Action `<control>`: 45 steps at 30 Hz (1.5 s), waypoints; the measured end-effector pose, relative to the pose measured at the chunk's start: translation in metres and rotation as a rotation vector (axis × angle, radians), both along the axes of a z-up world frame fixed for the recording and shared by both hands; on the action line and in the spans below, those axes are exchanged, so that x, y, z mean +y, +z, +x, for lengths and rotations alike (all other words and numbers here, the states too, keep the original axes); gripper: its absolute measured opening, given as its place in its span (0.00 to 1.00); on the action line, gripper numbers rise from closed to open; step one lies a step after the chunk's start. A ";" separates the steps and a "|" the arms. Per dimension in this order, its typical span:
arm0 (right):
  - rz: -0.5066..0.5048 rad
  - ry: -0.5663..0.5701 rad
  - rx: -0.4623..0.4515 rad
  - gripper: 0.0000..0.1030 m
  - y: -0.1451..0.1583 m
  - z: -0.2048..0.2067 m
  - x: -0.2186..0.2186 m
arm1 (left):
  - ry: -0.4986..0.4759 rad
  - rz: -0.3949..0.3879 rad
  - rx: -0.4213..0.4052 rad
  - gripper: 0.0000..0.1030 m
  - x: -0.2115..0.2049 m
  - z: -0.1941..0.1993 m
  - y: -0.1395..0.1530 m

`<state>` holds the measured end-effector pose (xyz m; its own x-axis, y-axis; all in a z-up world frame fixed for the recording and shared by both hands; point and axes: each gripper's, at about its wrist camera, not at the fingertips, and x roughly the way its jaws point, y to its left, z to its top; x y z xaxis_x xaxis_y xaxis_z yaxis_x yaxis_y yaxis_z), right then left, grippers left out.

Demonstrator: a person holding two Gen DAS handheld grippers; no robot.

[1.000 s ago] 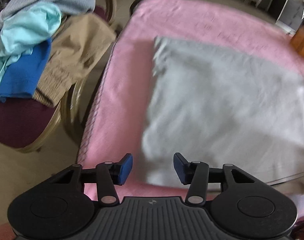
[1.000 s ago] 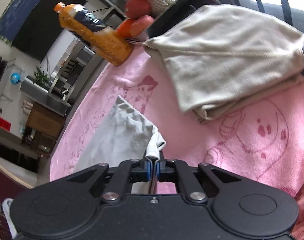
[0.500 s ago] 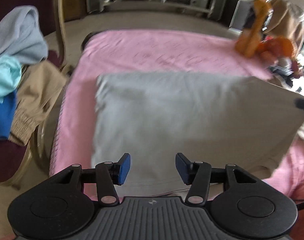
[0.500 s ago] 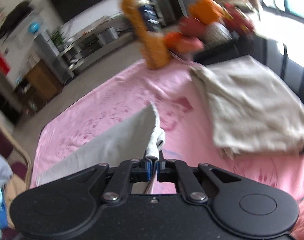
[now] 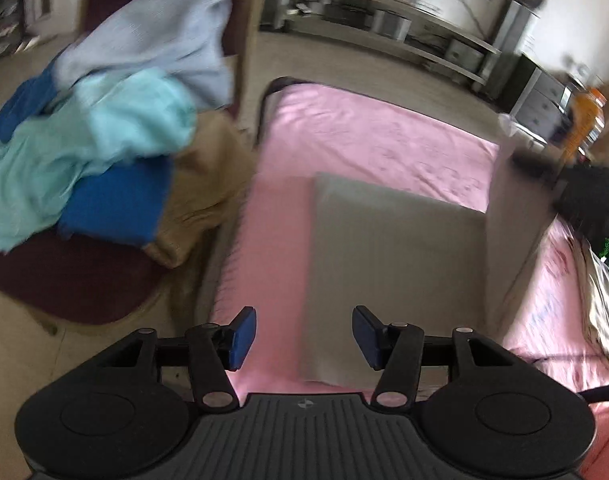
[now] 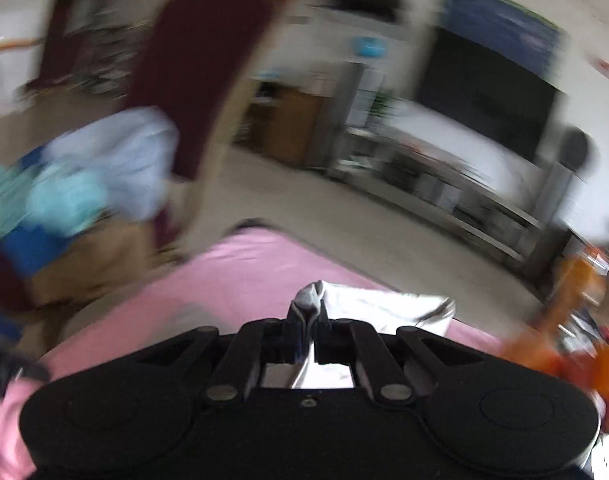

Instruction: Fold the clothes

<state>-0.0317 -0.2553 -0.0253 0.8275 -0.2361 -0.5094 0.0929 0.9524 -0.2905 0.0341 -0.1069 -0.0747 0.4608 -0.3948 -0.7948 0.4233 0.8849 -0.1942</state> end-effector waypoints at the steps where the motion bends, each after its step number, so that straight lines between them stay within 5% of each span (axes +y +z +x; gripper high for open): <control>1: -0.010 0.055 0.021 0.04 -0.009 0.006 0.013 | 0.025 -0.006 0.010 0.51 0.006 0.003 -0.005; 7: 0.025 0.259 0.207 0.04 -0.065 0.018 0.059 | 0.070 -0.061 0.051 0.50 0.021 0.012 -0.012; 29: 0.113 0.374 0.239 0.09 -0.035 0.013 0.069 | 0.115 -0.124 0.072 0.49 0.033 0.018 -0.015; 31: 0.163 0.349 0.234 0.13 -0.008 0.008 0.047 | 0.112 -0.129 0.070 0.48 0.034 0.017 -0.015; 35: 0.211 0.252 0.222 0.35 0.043 -0.020 -0.004 | 0.058 -0.118 0.052 0.47 0.024 0.012 -0.013; 39: 0.295 0.116 0.208 0.41 0.081 -0.054 -0.051 | -0.022 -0.067 0.024 0.46 0.005 0.003 -0.014; 45: 0.687 -0.159 0.290 0.45 0.047 -0.089 -0.098 | -0.124 0.039 0.067 0.41 -0.045 0.002 -0.030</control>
<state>-0.1208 -0.3536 0.0214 0.6205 0.1076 -0.7768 0.2547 0.9092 0.3293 0.0363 -0.1522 -0.1050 0.3560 -0.4142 -0.8377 0.5175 0.8338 -0.1924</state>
